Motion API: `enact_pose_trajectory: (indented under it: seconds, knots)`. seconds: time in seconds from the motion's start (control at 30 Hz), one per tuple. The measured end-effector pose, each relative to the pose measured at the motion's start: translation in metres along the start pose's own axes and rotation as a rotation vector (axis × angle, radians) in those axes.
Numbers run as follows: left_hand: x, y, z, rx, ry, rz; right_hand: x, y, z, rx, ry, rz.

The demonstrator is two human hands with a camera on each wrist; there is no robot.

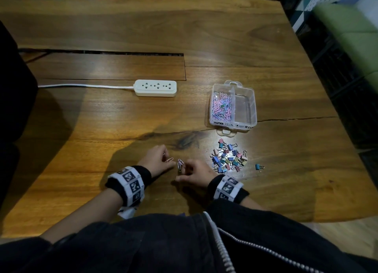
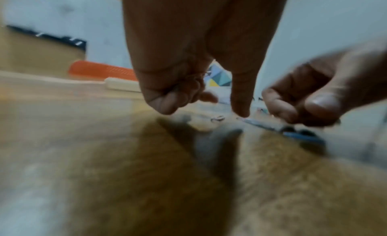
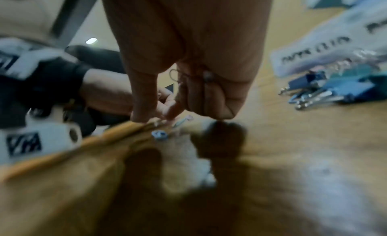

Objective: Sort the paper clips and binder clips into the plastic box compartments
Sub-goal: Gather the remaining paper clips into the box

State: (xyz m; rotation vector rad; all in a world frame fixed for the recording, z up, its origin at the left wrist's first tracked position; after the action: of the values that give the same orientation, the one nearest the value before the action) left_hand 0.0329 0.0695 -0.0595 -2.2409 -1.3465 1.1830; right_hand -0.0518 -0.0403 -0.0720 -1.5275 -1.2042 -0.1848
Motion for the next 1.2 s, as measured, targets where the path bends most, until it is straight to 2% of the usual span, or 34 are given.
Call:
enact_pose_trajectory:
  seconds: [0.03, 0.1, 0.17, 0.27, 0.33, 0.4, 0.5, 0.53, 0.6, 0.67, 0.8, 0.87, 0.97, 1.07, 1.13, 1.2]
  knots:
    - [-0.001, 0.001, 0.002, -0.002, 0.113, -0.005, 0.002, -0.001, 0.001, -0.020, -0.103, -0.008]
    - [-0.003, 0.002, 0.002, -0.001, 0.198, -0.005, 0.006, -0.003, 0.003, -0.039, -0.226, -0.030]
    - [-0.006, 0.001, 0.001, 0.003, 0.213, 0.007, 0.005, -0.004, 0.003, -0.011, -0.287, -0.028]
    - [-0.006, 0.002, 0.005, 0.081, 0.239, 0.015, 0.000, -0.007, 0.002, 0.041, -0.310, -0.006]
    - [-0.005, 0.002, 0.005, 0.115, 0.158, 0.016, -0.006, -0.009, -0.003, 0.039, -0.276, -0.004]
    - [-0.003, 0.003, 0.004, 0.124, -0.151, 0.010, -0.014, -0.012, -0.010, 0.027, -0.053, -0.016]
    - [-0.002, 0.001, 0.005, 0.169, -0.851, 0.017, -0.022, -0.020, -0.020, 0.023, 0.474, -0.036]
    - [-0.002, 0.002, 0.005, 0.172, -1.000, 0.025, -0.023, -0.022, -0.023, 0.032, 0.578, -0.040]
    - [-0.004, 0.003, 0.006, 0.178, -1.091, 0.017, -0.022, -0.026, -0.027, 0.071, 0.714, -0.069]
    - [-0.008, 0.004, 0.010, 0.198, -0.918, -0.003, -0.020, -0.027, -0.032, 0.097, 0.819, -0.104]
    - [-0.017, 0.001, 0.016, 0.137, -0.120, -0.011, -0.016, -0.025, -0.037, 0.100, 0.925, -0.149]
    - [-0.019, -0.002, 0.018, 0.097, 0.114, -0.020, -0.013, -0.023, -0.037, 0.115, 0.958, -0.169]
    - [-0.021, -0.002, 0.017, 0.093, 0.120, 0.000, -0.007, -0.019, -0.036, 0.125, 0.952, -0.167]
    - [-0.018, -0.004, 0.017, 0.138, 0.092, -0.024, 0.000, -0.012, -0.035, 0.056, 0.880, -0.129]
    - [-0.014, -0.005, 0.016, 0.159, 0.114, -0.021, 0.002, -0.005, -0.033, -0.012, 0.746, -0.096]
    - [-0.012, -0.007, 0.016, 0.168, 0.116, -0.010, 0.005, 0.001, -0.032, -0.106, 0.512, -0.073]
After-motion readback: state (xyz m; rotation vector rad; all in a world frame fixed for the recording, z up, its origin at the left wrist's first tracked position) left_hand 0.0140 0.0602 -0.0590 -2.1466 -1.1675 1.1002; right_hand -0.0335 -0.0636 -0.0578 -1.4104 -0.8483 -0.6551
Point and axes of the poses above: each hand's wrist, its own y-axis towards the middle knuckle, its own z-axis out of the palm, x = y × z, the point moved 6 cm from there along y, towards the middle knuckle, and after that the axes turned 12 degrees about x, right-handed, at the moved point
